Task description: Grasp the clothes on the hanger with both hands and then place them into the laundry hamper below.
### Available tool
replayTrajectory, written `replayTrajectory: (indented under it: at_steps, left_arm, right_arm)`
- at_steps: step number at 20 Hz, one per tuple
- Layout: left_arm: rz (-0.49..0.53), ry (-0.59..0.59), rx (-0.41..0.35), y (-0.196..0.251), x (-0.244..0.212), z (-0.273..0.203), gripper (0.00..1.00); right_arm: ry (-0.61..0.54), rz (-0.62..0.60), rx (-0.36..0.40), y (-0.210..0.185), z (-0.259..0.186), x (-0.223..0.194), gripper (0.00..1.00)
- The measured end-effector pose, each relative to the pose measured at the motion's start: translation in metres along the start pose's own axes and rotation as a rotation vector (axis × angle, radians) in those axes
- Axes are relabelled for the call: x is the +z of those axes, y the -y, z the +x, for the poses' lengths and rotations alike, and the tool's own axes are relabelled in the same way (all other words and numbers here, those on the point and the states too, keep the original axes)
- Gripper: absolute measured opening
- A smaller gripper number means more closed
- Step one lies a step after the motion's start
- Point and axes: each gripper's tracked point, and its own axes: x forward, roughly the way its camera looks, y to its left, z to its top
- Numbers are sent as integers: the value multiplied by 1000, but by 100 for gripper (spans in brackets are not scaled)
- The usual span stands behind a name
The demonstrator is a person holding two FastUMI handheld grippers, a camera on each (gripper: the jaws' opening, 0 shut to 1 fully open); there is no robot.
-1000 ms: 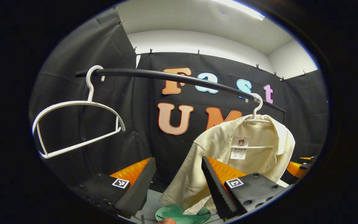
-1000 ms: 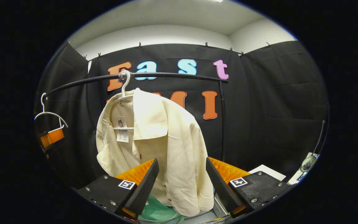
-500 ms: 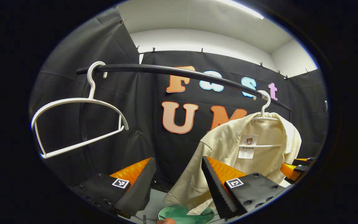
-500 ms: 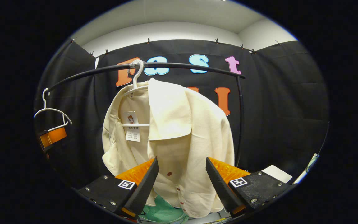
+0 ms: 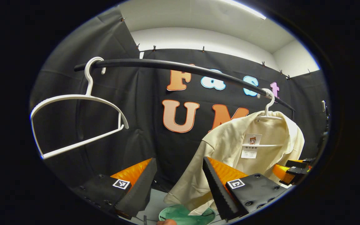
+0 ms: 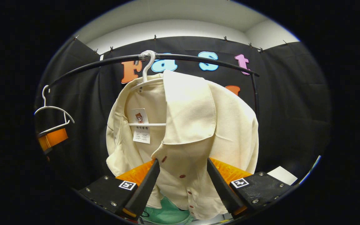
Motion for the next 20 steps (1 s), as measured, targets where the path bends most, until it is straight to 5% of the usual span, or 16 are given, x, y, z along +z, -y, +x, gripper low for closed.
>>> replayTrajectory:
  at_steps: [13, 17, 20]
  left_arm:
    - [8, 2, -34, 9, -2, 3, 96]
    - [-7, -8, -42, 12, -8, 1, 96]
    - [-8, -8, -44, 15, -9, 4, 96]
  right_arm:
    - [15, -22, -63, 19, 62, 8, 93]
    - [-12, 21, -52, 23, 72, -2, 76]
    - [-20, 25, -65, 30, 77, -7, 49]
